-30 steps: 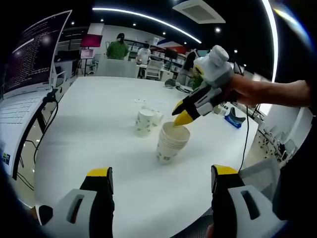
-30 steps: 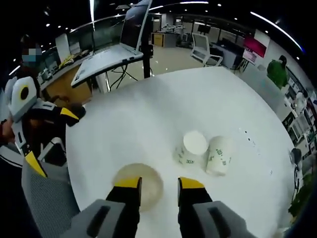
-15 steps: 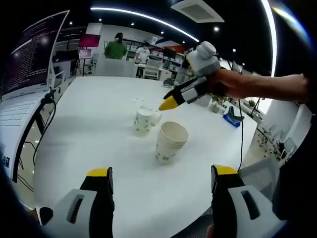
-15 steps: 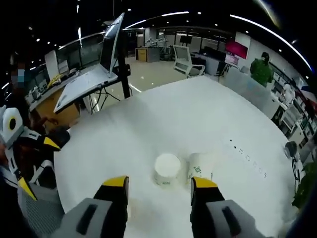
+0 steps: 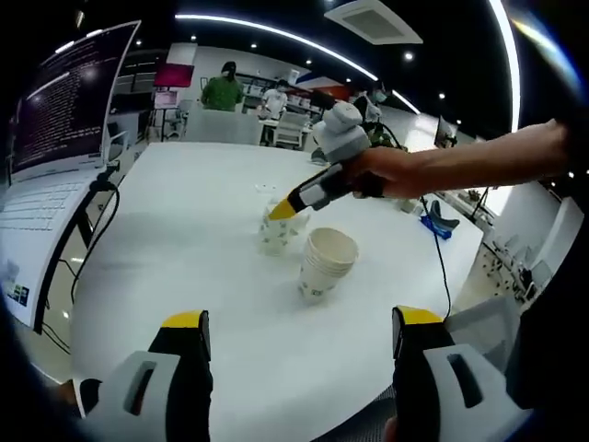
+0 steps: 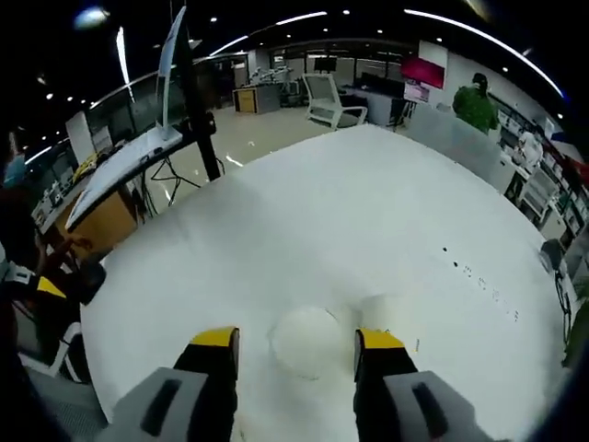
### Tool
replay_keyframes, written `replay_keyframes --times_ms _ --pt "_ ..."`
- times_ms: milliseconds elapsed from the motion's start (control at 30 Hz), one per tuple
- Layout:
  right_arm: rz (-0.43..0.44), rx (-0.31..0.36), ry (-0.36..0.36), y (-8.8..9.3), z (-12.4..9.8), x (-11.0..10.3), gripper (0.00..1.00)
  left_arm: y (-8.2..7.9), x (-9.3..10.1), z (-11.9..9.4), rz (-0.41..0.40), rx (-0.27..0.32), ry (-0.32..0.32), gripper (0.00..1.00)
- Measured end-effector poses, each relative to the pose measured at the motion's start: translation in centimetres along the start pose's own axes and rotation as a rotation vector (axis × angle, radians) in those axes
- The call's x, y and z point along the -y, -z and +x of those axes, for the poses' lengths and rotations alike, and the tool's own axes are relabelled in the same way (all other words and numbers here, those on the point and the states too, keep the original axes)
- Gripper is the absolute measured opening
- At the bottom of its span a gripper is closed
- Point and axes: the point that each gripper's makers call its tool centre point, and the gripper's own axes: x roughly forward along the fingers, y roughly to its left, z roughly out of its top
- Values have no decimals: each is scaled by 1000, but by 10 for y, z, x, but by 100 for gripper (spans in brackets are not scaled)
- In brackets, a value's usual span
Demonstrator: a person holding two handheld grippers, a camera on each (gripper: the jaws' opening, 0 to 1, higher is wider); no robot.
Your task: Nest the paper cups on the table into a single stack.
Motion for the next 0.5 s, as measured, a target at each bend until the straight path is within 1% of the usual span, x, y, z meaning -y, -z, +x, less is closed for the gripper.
replay_keyframes --times_ms 100,133,200,233,267,300,367,400,500 --pt "10 -8 -21 2 5 -7 49 3 -3 -5 -8 1 -11 79" --pt "11 -11 -21 4 12 -6 49 3 -2 -6 -11 0 -14 79" --pt "18 -15 -30 5 18 -8 48 6 -4 -10 -21 0 -22 79" --pt "28 -16 -37 6 19 -9 47 6 -5 -11 -23 0 -25 79" --pt "56 -19 -49 6 22 -10 42 7 -5 -12 -24 0 -27 79" --pt "93 -38 -60 10 27 -10 39 8 -7 -14 -29 3 -31 79" --pt "80 -29 -41 7 36 2 39 9 -10 -16 -36 5 -39 79" --pt "82 -28 -41 6 35 1 39 10 -11 -16 -37 4 -42 79" --pt "48 -38 -49 6 32 -4 39 12 -13 -18 -39 0 -48 79"
